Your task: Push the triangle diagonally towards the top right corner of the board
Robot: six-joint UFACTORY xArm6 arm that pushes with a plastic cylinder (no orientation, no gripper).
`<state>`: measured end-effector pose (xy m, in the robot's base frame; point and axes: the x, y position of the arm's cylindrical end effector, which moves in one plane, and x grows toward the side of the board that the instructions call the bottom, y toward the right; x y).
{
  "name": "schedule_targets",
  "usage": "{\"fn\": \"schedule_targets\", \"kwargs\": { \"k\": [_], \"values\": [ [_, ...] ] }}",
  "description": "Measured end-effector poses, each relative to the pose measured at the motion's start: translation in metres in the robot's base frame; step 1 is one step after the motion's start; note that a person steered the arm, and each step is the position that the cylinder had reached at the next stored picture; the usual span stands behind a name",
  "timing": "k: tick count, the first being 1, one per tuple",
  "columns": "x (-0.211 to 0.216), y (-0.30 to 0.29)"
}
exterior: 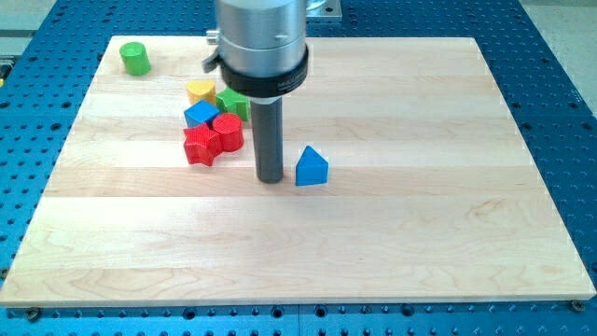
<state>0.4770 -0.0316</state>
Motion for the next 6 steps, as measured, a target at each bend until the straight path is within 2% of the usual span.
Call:
{"fn": "schedule_targets", "kwargs": {
  "k": [1, 2, 3, 4, 5, 6],
  "values": [
    [-0.013, 0.101],
    [0.012, 0.116],
    [0.025, 0.158],
    [-0.046, 0.156],
    [-0.09, 0.152],
    [-0.091, 0.166]
  ]
}}
